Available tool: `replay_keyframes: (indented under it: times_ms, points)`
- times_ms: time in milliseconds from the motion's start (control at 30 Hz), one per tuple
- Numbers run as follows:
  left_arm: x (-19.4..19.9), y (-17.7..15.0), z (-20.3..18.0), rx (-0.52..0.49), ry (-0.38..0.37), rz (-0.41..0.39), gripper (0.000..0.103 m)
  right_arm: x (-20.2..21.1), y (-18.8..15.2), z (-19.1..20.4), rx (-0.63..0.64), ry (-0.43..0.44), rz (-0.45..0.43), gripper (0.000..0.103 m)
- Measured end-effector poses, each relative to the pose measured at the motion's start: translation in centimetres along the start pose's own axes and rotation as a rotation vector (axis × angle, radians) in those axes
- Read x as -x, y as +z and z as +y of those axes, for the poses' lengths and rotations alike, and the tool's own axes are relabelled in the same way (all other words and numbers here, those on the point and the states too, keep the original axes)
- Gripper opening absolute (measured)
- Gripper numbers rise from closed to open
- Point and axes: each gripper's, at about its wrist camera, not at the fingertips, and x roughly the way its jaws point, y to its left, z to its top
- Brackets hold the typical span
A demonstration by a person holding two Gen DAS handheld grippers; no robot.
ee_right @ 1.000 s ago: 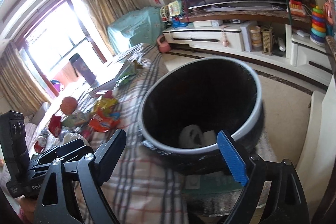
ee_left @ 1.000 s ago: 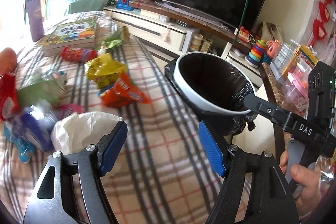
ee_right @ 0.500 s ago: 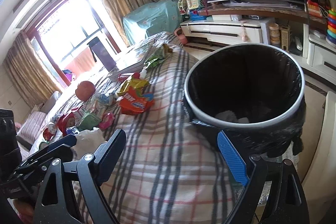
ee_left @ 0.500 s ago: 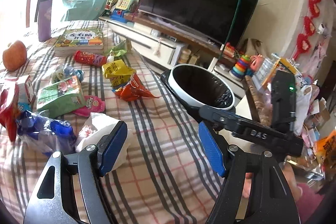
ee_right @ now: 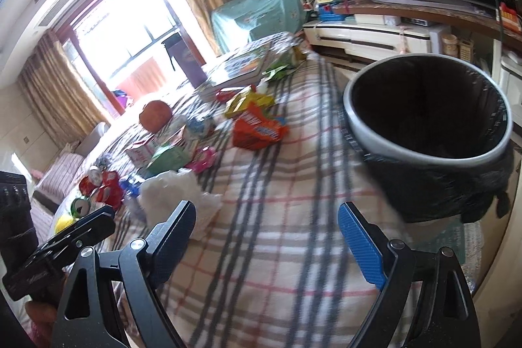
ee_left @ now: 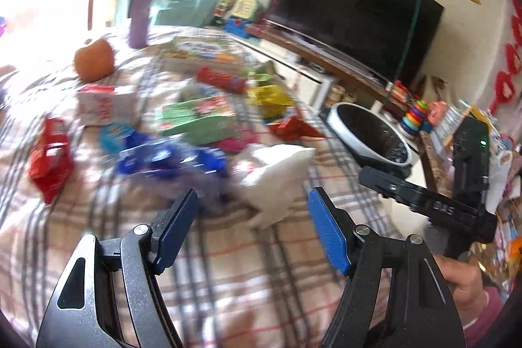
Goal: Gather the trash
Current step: 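Move both tools back to the bed toward the red bag and white plastic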
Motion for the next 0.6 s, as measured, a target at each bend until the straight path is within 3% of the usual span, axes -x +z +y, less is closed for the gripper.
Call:
replay_keyframes:
  times_ms: [333, 600]
  points:
    - [0.8, -1.1, 5.6, 0.108, 0.131, 0.012, 0.072, -2.1, -0.7, 4.3, 0.083, 0.058, 0.042, 0.090]
    - [1.4, -1.0, 8.9, 0.153, 0.242, -0.006, 0.072, -3.6, -0.6, 5.7, 0.112, 0.082, 0.061, 0.090]
